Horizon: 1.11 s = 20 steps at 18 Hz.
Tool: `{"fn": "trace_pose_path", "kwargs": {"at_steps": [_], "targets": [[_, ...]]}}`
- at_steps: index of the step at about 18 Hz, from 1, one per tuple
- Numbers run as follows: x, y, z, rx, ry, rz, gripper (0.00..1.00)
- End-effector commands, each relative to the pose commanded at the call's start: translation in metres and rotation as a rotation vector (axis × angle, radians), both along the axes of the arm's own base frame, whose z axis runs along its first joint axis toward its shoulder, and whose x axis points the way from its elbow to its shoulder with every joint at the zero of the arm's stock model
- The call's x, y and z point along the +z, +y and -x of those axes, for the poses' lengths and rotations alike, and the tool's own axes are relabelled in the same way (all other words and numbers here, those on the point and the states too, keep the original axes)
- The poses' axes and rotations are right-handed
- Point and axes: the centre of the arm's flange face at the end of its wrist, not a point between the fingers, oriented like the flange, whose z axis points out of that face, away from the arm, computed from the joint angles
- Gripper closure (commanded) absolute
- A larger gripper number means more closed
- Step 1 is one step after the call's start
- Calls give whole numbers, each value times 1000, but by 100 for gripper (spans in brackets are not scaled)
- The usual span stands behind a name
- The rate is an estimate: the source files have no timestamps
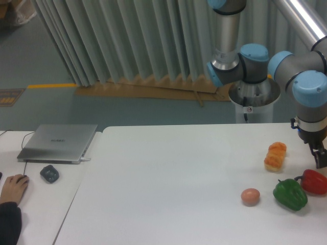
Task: Place the red peppers in a basket
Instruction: 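Lower the open gripper toward the red bell pepper, then descend onto the red bell pepper and close the gripper on it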
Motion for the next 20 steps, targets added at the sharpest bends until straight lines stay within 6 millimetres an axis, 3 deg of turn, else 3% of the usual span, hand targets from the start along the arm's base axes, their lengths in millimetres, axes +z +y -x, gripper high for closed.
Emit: {"fn": "trace_pose_path", "kwargs": {"at_steps": [6,12,20], "targets": [[-8,9,18,9,8,-7,0],[-33,20,33,53,65,-50,0],[-66,11,15,64,12,-4,0]]}}
